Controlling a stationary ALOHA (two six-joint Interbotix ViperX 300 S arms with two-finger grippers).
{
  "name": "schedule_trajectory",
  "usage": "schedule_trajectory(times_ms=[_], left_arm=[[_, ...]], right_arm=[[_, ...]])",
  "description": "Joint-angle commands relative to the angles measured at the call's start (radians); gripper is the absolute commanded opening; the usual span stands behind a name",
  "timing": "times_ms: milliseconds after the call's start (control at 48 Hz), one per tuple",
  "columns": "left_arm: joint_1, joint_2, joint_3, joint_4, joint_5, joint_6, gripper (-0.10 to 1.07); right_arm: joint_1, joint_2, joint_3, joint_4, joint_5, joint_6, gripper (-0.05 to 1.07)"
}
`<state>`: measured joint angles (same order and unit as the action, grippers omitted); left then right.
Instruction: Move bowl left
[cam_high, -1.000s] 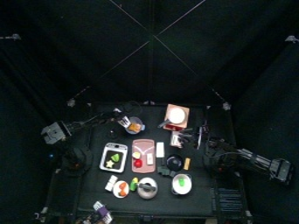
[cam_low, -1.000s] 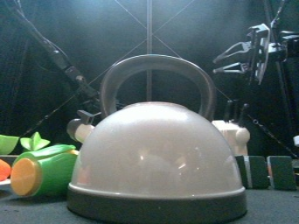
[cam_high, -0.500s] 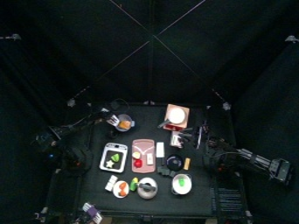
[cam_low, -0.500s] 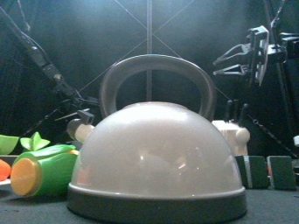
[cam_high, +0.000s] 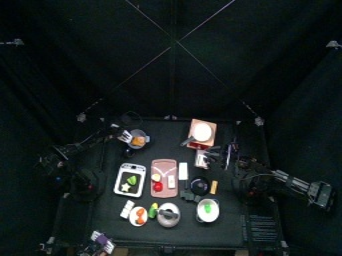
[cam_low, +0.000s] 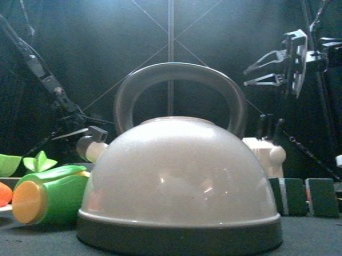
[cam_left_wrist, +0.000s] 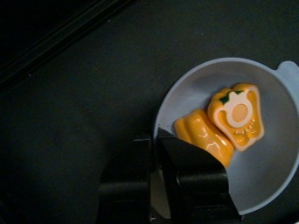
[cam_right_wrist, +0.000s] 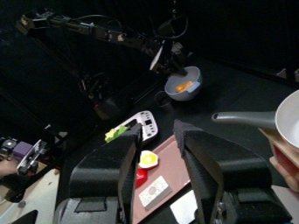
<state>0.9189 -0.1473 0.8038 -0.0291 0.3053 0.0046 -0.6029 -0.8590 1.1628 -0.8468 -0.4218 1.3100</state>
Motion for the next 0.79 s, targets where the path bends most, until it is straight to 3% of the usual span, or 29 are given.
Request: schedule_trajectory(times_ms=[0, 167, 479, 771], left_arm=[[0.011, -0.005, -0.012, -0.009, -0.009, -0.002, 0.45], [0.017, 0.003, -0.014, -0.031, -0.011, -0.003, 0.51], [0.014, 0.003, -0.020, -0.061, -0.026, -0.003, 0.77], [0.005, -0.017, -0.025, -0.078, -0.089, -0.002, 0.79]], right_arm=[[-0.002, 0.008, -0.012, 0.003, -0.003, -0.002, 0.74], [-0.002, 0.006, -0.012, 0.003, -0.003, -0.002, 0.74], [-0.002, 0.008, -0.014, 0.005, -0.003, 0.000, 0.74], [-0.002, 0.008, -0.014, 0.006, -0.003, 0.000, 0.74]])
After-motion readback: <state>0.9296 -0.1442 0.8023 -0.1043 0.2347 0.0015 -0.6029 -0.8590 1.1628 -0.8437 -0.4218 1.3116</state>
